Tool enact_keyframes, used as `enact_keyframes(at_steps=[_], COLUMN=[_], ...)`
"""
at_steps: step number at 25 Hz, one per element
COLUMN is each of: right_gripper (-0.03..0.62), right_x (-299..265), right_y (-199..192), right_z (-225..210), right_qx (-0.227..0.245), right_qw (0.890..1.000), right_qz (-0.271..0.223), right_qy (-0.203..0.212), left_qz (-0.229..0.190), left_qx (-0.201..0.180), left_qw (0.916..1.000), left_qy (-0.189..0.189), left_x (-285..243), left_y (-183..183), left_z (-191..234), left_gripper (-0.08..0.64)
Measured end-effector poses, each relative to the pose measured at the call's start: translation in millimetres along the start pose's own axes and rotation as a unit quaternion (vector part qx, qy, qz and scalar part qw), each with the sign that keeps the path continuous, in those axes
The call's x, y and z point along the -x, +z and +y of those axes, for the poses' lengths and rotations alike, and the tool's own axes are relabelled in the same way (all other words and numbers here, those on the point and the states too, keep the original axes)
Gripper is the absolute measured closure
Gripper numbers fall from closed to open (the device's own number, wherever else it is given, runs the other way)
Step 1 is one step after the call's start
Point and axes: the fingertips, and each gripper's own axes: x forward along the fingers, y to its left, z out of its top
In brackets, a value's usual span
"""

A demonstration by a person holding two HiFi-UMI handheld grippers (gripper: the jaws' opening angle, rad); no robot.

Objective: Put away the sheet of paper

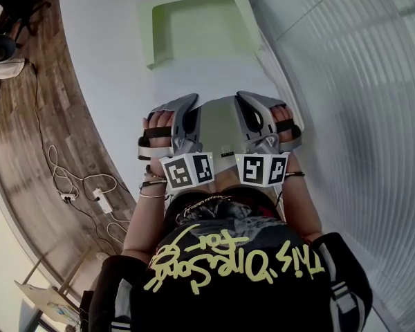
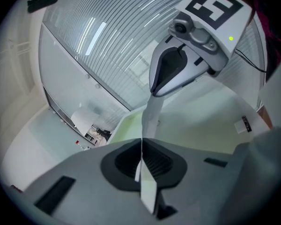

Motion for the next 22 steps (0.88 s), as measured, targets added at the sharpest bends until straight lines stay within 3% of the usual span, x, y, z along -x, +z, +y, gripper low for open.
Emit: enact_keyframes(at_steps=[5,13,22], right_gripper=[0.584,0.584,0.584], right_x=[5,-38,-43], right_y=[-10,-39,-37], right_z=[24,15,15], right_qx=[-0.002,-0.008,0.004], right_qw=[1.000,0.999,0.998], right_qz=[-0.001,-0.016,-0.028], right_qy=[0.008,0.036,0.054], left_qz=[0.009,0.040,0.060], left_qx=[-0.003,0.001,0.014], left_qw=[1.0000,0.9992,0.9981], left_qy=[-0.001,-0.005,0.005], left_x=[3,-47,-50], left_y=[-10,-17,-22], left_z=[-21,-16,-12], left_gripper=[0.551,0.551,0.551])
